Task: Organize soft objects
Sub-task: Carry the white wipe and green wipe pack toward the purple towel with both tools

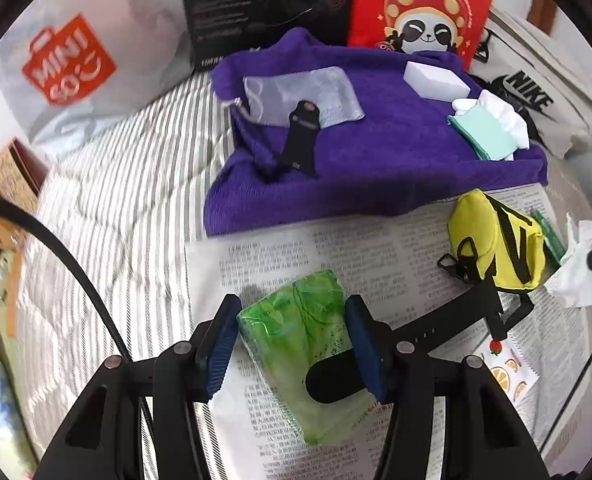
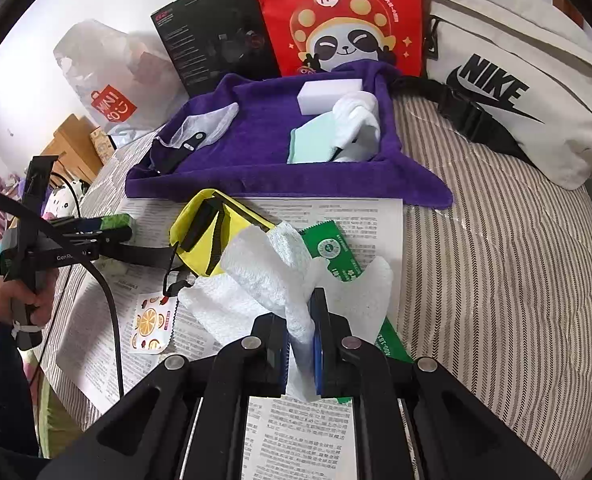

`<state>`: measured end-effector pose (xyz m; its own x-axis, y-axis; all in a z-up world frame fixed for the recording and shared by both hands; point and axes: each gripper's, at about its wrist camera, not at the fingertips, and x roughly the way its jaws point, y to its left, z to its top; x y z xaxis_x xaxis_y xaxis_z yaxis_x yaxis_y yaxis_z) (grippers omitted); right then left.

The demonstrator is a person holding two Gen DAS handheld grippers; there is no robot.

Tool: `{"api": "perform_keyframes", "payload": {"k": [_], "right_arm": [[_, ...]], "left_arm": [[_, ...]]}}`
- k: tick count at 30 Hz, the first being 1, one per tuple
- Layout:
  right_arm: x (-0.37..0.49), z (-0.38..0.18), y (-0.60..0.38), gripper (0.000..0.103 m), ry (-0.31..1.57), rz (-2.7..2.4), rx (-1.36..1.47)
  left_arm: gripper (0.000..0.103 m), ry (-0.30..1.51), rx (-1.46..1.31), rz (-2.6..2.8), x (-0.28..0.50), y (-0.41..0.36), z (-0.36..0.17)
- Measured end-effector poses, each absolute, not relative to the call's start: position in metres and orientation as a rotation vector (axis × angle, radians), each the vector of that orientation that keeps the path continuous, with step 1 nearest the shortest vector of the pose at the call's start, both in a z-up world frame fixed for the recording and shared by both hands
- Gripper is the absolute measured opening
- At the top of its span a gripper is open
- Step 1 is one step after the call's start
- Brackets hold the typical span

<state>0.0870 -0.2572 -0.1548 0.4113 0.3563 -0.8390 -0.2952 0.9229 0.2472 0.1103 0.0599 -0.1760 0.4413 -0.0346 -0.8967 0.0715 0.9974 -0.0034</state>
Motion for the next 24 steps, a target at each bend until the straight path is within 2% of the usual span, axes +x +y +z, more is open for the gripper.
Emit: {"api": "perform_keyframes", "payload": {"k": [2, 5, 9, 11, 12, 13, 16, 24], "right_arm": [[0.087, -0.155, -0.256, 0.009, 1.074, 0.415, 0.060], [0.087, -0.156, -0.256, 0.009, 1.076, 0.417, 0.061], [0.088, -0.158, -0.255, 0.009, 1.083, 0.418, 0.065], [0.088, -0.159, -0.254, 0.009, 1.086, 0.421, 0.064], [0.088, -0.159, -0.253, 0.009, 1.086, 0.422, 0.063], [0.088, -0.158, -0.251, 0.009, 1.086, 0.426, 0.063], [0.088, -0.157, -0.249, 0.009, 1.086, 0.435, 0.056], [0.087, -0.155, -0.245, 0.009, 1.080, 0.440, 0.052]], "left_arm": [[0.055, 1.121, 0.010, -0.067, 0.109, 0.063, -0.178], [0.064, 1.130, 0.038, -0.038, 0.104, 0.067, -0.178], [0.071, 1.155, 0.070, -0.001, 0.098, 0.066, -0.181], [0.071, 1.184, 0.062, 0.010, 0.099, 0.063, -0.186], [0.059, 1.195, 0.055, 0.021, 0.099, 0.060, -0.190], [0.055, 1.180, 0.044, 0.027, 0.095, 0.062, -0.189], [0.052, 1.143, -0.002, -0.014, 0.097, 0.060, -0.186], [0.051, 1.057, 0.125, -0.084, 0.110, 0.039, -0.181]]}}
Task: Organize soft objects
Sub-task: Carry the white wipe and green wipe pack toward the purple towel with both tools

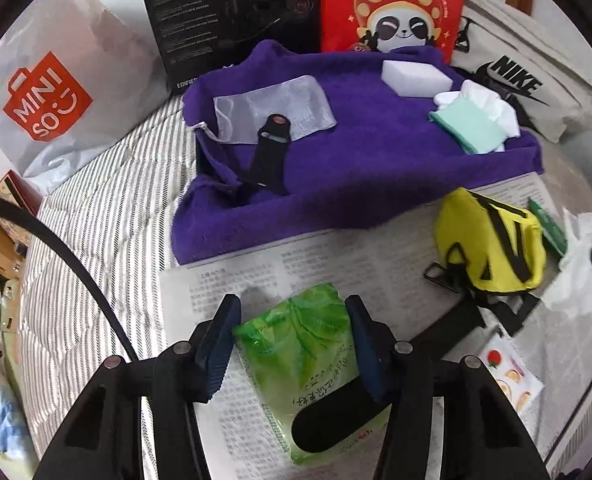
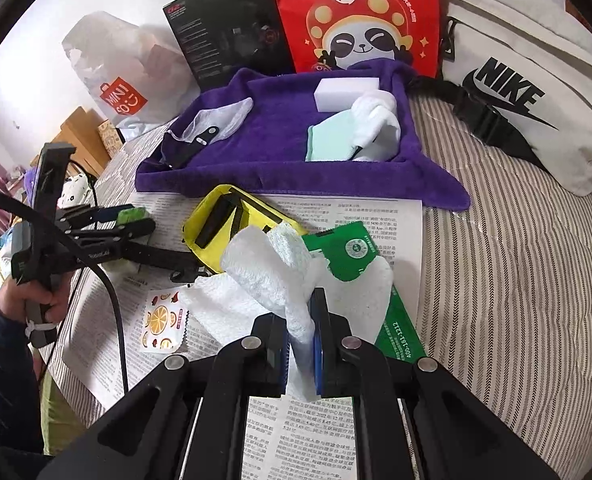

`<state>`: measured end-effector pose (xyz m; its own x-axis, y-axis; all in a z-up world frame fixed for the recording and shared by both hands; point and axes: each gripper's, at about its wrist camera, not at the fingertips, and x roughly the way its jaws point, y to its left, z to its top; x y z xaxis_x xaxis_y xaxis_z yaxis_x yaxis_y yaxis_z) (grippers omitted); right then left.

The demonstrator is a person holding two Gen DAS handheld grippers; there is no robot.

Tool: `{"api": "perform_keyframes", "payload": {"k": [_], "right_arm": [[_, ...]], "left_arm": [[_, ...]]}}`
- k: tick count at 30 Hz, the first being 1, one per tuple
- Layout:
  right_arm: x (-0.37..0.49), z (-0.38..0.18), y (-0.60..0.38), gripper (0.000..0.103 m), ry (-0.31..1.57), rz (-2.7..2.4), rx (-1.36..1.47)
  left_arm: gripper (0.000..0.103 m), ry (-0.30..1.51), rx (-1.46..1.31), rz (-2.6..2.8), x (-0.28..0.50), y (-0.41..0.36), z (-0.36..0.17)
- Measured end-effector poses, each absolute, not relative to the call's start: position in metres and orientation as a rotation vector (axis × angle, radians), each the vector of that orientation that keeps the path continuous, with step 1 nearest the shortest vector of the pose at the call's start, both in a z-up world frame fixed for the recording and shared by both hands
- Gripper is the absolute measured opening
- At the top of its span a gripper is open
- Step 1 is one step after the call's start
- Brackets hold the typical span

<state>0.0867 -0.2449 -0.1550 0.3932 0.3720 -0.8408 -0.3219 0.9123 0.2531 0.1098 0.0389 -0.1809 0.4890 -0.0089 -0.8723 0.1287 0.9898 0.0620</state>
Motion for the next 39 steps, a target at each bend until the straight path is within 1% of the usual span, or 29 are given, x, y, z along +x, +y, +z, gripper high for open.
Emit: {"api": "perform_keyframes", "payload": {"k": [5, 15, 17, 21, 24, 28, 31, 39], "right_arm": [[0.086, -0.158, -0.247, 0.009, 1.087, 0.439, 0.059], [0.092, -0.150, -0.244, 0.009, 1.067, 0.439, 0.064], [0.094, -0.149, -0.243, 0.009, 1.066, 0.438, 0.062], [0.097, -0.147, -0.239, 0.009, 1.064, 0.443, 0.055], [0.097, -0.147, -0.235, 0.009, 1.063, 0.450, 0.050], [0.097, -0.144, -0.231, 0.009, 1.058, 0.462, 0.044], [0.097, -0.141, -0.229, 0.009, 1.051, 0.468, 0.042], [0.100, -0.135, -0.221, 0.009, 1.040, 0.481, 0.029]], "left_arm": [[0.051, 1.056, 0.000, -0.095, 0.109, 0.061, -0.175], [0.051, 1.024, -0.043, 0.031, 0.102, 0.100, -0.155], [0.051, 1.007, -0.030, 0.024, 0.100, 0.100, -0.149], [0.051, 0.965, -0.125, -0.070, 0.095, 0.098, -0.132], [0.051, 0.949, -0.085, -0.096, 0.094, 0.080, -0.124], [0.051, 0.933, -0.116, -0.176, 0.095, 0.065, -0.113], [0.051, 0.919, -0.067, -0.170, 0.093, 0.055, -0.103], [0.052, 0.928, -0.050, -0.118, 0.092, 0.076, -0.097]]}}
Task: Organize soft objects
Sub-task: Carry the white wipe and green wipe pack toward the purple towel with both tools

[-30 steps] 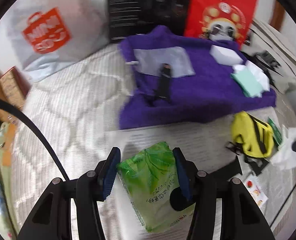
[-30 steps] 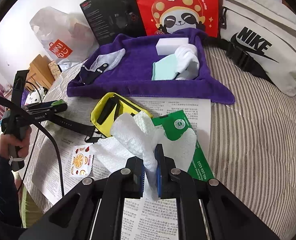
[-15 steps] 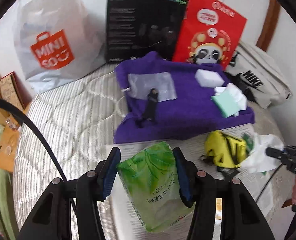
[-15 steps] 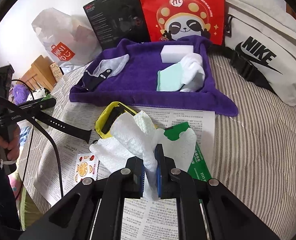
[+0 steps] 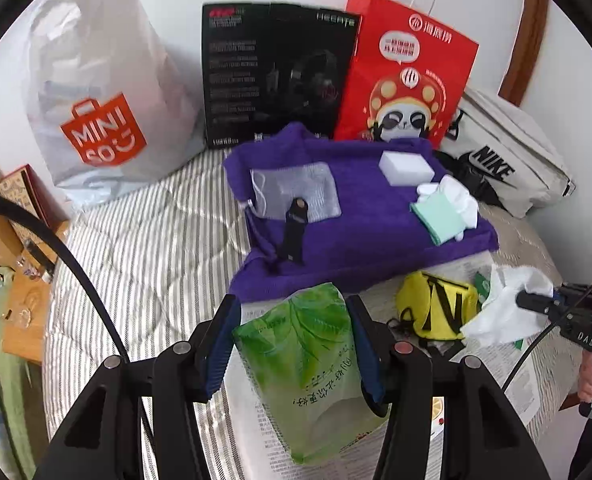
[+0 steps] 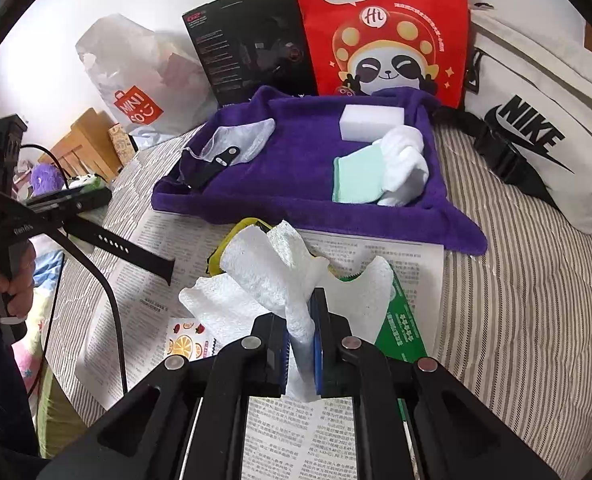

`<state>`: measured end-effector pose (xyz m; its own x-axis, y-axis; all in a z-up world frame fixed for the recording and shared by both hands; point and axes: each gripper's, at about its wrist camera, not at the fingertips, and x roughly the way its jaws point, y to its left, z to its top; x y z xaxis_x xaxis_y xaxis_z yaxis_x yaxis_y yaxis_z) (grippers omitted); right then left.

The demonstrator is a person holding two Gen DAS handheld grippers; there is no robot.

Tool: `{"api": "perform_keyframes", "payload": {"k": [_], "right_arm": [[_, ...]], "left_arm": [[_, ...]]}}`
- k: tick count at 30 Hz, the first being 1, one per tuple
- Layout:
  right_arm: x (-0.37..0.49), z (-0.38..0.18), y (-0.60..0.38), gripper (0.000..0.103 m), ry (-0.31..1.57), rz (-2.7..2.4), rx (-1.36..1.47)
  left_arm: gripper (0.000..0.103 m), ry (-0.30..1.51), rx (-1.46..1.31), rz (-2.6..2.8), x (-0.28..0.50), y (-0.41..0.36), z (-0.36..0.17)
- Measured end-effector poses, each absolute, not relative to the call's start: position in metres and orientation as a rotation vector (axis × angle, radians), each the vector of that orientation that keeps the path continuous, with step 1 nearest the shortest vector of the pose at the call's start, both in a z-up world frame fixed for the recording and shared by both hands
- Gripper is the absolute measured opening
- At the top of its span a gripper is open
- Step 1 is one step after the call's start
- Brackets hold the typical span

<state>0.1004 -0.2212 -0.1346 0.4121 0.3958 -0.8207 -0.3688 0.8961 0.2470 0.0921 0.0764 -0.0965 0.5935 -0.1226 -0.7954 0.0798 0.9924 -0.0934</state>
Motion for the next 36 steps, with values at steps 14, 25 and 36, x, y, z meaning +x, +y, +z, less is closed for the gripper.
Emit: {"api": "perform_keyframes", "payload": {"k": [14, 25, 36], "right_arm": [[0.095, -0.145, -0.203, 0.009, 1.075, 0.512, 0.002], [0.097, -0.148, -0.203, 0.009, 1.087, 0.506, 0.006], [0.110, -0.142, -0.206, 0.009, 1.076, 0.482, 0.020]], "left_arm": [[0.055, 1.133, 0.056, 0.043, 0.090, 0.106, -0.181], [0.052, 1.088, -0.015, 0.104, 0.080, 0.140, -0.175], [0.052, 1.010, -0.051, 0.140, 0.076, 0.162, -0.140]]}}
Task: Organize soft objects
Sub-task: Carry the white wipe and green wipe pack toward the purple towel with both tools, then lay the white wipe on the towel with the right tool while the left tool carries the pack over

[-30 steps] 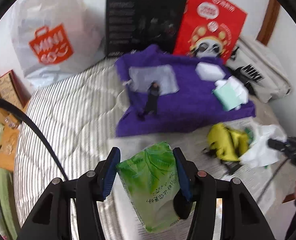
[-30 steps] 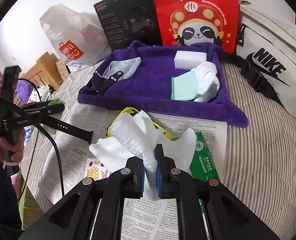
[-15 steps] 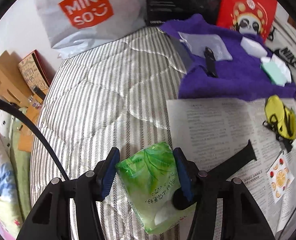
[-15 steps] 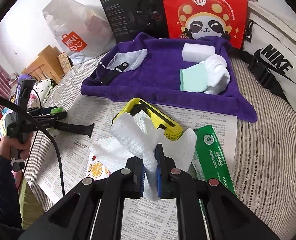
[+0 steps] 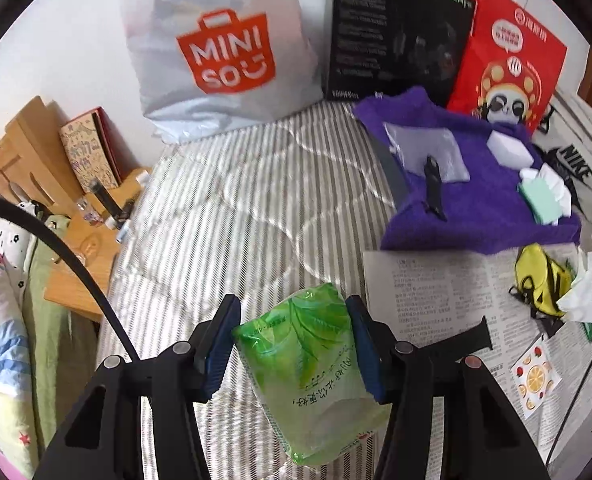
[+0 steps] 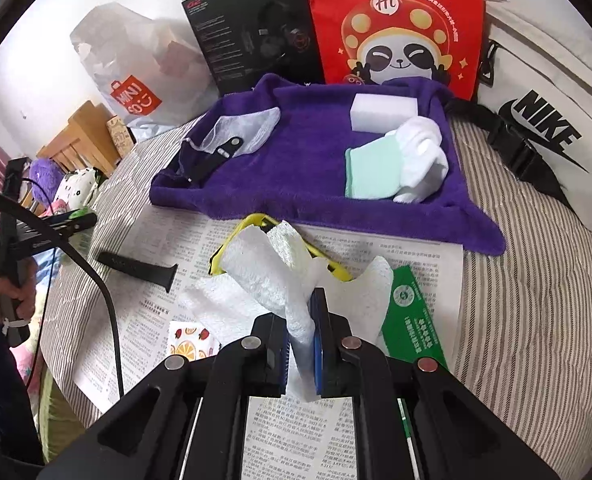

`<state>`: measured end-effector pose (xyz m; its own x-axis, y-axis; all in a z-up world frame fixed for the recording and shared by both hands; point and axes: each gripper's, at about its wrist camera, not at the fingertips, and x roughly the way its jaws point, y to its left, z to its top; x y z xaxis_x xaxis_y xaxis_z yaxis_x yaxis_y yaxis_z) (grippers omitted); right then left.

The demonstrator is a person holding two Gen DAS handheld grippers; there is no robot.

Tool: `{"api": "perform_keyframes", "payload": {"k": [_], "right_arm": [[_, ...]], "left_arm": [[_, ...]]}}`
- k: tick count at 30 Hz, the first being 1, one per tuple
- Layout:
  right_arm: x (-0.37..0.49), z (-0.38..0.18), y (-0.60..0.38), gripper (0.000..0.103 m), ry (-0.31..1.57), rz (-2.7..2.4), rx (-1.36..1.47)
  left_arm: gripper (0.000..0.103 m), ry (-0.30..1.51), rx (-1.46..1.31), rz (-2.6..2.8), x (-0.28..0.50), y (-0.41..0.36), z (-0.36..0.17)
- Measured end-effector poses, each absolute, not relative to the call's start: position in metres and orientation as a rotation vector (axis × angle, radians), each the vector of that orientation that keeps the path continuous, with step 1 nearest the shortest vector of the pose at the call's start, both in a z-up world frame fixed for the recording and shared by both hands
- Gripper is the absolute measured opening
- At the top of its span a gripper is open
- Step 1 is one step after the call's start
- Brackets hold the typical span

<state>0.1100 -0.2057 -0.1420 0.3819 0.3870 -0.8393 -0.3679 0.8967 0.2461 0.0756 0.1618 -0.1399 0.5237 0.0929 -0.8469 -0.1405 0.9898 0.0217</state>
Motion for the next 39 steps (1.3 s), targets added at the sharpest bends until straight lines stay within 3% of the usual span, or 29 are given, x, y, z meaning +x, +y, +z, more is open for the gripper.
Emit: {"api": "perform_keyframes", "payload": {"k": [13, 39], "right_arm": [[0.133, -0.133, -0.196, 0.009, 1.057, 0.450, -0.002], [0.238, -0.131, -0.183, 0.009, 1.038, 0.408, 0.036]], "left_arm": [[0.052, 0.908, -0.076, 0.076, 0.086, 0.153, -0.101], [0.052, 0.954, -0.103, -0.095, 0.169, 0.101, -0.113]]}}
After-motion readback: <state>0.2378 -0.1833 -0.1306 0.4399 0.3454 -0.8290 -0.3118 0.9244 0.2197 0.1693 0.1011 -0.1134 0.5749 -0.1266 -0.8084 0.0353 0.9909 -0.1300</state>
